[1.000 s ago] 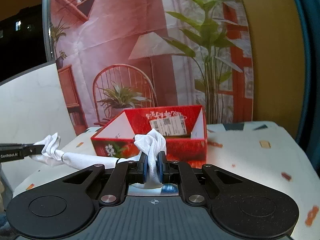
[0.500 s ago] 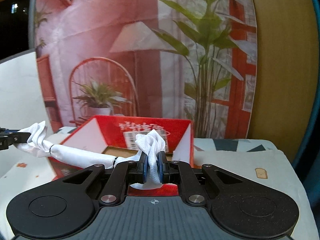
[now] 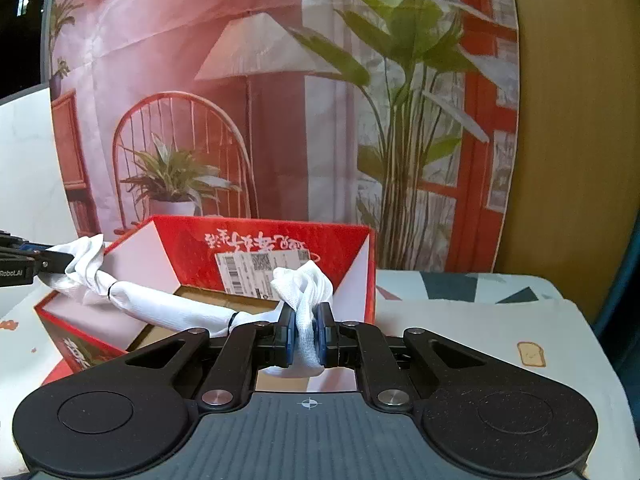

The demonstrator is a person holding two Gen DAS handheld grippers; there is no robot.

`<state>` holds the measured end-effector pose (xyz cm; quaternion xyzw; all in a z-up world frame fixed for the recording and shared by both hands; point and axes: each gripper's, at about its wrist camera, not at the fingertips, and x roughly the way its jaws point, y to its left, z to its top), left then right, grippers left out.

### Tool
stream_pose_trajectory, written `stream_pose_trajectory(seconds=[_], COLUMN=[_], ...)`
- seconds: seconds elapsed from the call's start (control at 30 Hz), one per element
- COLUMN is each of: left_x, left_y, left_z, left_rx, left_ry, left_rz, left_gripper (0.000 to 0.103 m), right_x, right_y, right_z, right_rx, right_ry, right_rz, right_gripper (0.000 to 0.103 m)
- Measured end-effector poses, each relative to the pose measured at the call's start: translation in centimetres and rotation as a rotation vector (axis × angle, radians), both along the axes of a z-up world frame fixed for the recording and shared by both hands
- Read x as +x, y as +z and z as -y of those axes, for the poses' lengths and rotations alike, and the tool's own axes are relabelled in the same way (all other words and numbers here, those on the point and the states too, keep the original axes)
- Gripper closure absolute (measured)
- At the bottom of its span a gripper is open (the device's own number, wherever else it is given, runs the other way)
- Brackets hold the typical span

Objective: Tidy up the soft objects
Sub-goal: 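Open both grippers to drop the white cloth into the box, then move both open grippers back to the pile of soft items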

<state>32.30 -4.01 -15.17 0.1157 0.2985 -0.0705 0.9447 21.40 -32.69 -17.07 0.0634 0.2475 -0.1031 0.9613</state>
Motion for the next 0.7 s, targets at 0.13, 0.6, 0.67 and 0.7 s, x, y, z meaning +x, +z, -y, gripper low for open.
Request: stream_pose_trajectory(seconds=[0.13, 0.6, 0.67, 0.7], left_x=[0.2, -1.0, -1.3, -1.6], left_y=[-0.5, -0.5, -0.3, -0.3], left_z=[0.1, -0.4, -0.3, -0.3], left_rx=[0.022, -0.026, -0.040, -0.046], left_ry=[0.000, -0.073, -0.071, -0.068], left_rz=[-0.017, 0.016, 0.021, 0.025], left_gripper=[0.091, 0.034, 0.034, 0.034], right_x=[0.0, -0.7, -0.9, -1.2], right_y=[-0.5, -1.1, -0.9, -0.8], right_z=[0.3, -1.0, -1.5, -1.8], right_rx=[0.017, 0.014, 0.003, 0.002], right_ry=[0.002, 0.033, 0.036, 0.038], right_rz=[0.009, 0.014, 0.015, 0.017], right_gripper=[0.093, 0.080, 0.079, 0.079])
